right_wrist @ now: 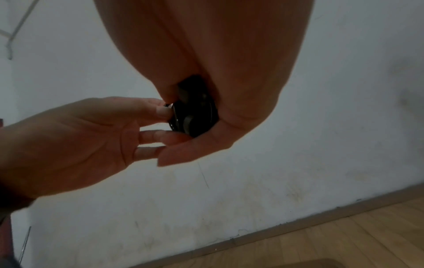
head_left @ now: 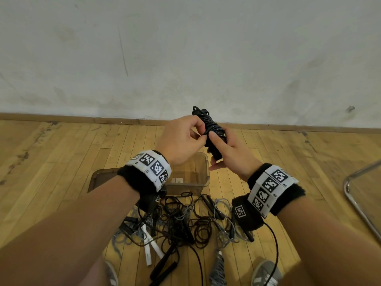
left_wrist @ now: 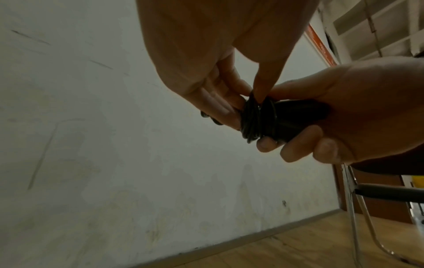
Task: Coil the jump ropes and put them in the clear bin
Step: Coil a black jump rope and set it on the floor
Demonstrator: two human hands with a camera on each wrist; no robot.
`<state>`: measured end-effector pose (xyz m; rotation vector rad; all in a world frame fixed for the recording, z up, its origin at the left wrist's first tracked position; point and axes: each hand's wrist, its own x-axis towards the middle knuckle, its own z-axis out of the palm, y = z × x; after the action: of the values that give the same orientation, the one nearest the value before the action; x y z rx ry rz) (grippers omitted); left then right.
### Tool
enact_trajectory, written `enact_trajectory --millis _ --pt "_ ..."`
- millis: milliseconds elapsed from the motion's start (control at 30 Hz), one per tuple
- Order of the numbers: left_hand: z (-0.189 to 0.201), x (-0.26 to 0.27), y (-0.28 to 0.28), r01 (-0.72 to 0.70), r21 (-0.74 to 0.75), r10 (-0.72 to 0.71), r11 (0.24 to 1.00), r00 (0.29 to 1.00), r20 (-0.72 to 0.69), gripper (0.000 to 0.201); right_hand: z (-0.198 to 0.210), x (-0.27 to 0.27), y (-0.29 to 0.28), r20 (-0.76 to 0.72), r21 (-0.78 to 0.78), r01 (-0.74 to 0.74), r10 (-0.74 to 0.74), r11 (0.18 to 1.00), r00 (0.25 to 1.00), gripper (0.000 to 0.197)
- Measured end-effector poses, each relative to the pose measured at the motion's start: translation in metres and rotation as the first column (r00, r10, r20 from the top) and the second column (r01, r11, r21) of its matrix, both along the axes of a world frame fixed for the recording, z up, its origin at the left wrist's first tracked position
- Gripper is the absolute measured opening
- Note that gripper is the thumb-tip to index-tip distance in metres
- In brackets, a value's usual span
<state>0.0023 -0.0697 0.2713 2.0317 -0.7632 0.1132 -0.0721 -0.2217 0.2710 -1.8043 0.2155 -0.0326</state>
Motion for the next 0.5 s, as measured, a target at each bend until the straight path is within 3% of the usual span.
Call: enact_trajectory --millis 100,200,367,500 --pt "0.001 -0.004 -0.004 0.037 -0.062 -0.039 0.997 0.998 -0.039 0.02 0.002 0.0 -0.002 0.005 0.075 0.067 -0.067 0.995 0.998 0.041" --pt "0.0 -0.004 -0.006 0.019 -0.024 -0.02 1.0 1.0 -0.002 0.028 0.001 -0.001 0.0 -0.022 0.095 0.067 -0.065 0.993 0.998 0.041" --pt "0.001 -0.001 -0.005 -0.018 -0.079 0.02 0.997 0.999 0.026 0.019 0.0 0.001 0.006 -0.036 0.191 0.074 -0.068 0.979 0.997 0.043" --pt "-0.002 -0.004 -0.006 -0.021 -0.087 0.033 0.996 0.989 0.141 0.016 -0.002 0.001 0.009 -0.046 0.276 0.095 -0.086 0.956 0.995 0.046"
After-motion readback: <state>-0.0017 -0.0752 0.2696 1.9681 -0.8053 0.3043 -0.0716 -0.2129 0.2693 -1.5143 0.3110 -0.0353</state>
